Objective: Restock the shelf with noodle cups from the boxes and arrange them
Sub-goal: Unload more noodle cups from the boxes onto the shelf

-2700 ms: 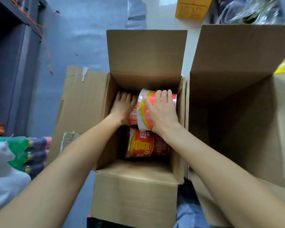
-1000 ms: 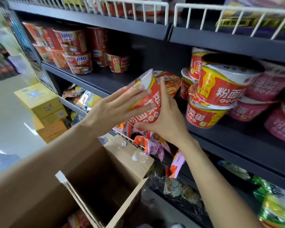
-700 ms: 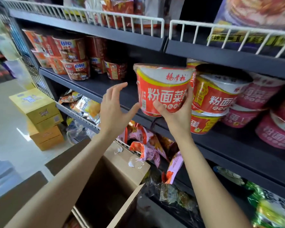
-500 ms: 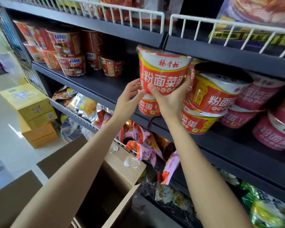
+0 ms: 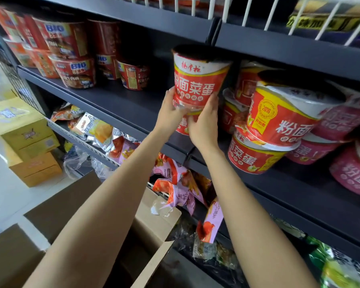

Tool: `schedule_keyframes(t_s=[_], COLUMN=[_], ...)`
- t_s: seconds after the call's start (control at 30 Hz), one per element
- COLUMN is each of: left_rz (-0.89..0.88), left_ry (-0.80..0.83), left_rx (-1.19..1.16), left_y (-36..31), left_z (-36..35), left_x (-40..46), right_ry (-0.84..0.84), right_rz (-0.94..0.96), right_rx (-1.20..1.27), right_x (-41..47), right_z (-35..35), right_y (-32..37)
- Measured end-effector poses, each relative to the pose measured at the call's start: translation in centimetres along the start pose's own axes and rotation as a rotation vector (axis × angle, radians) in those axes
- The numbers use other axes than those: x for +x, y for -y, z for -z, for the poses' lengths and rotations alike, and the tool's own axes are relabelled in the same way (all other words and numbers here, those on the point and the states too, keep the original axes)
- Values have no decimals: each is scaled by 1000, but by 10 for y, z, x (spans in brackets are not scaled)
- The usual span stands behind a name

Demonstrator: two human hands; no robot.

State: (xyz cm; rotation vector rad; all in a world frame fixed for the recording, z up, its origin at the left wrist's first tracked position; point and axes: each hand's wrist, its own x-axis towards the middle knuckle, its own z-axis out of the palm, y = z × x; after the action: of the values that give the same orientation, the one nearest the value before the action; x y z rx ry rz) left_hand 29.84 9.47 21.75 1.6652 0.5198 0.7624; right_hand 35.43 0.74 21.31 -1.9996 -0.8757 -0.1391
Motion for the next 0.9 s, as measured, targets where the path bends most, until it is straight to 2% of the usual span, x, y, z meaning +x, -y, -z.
schedule_keyframes(t_s=[0.13, 0.23, 0.37, 0.43, 0.53, 0.63, 0.77, 0.9], left_rz=[151, 170, 92, 9, -59, -10, 291, 611], left_ry=[133, 161, -33, -116, -189, -255, -372, -453], left_rx=[-42, -81, 101, 268, 519, 731, 880, 854], left_y=[-3, -4, 2, 6, 14, 30, 75, 149], left_z=[-2, 6, 38, 64, 114, 165, 223, 264], left_x=[29, 27, -18, -59, -141, -231, -341, -428], right_ry=[162, 193, 112, 153, 340, 624, 974, 1219], right_rz=[-63, -3, 169, 215, 299, 403, 551, 642], right_rx=[-209, -267, -98, -15, 19, -44, -75, -81], right_x=[18, 2, -48, -76, -124, -183, -255, -310], right_z=[8, 14, 11, 6, -10, -36, -76, -143], right_y=[2, -1, 1, 8, 20, 31, 49, 59])
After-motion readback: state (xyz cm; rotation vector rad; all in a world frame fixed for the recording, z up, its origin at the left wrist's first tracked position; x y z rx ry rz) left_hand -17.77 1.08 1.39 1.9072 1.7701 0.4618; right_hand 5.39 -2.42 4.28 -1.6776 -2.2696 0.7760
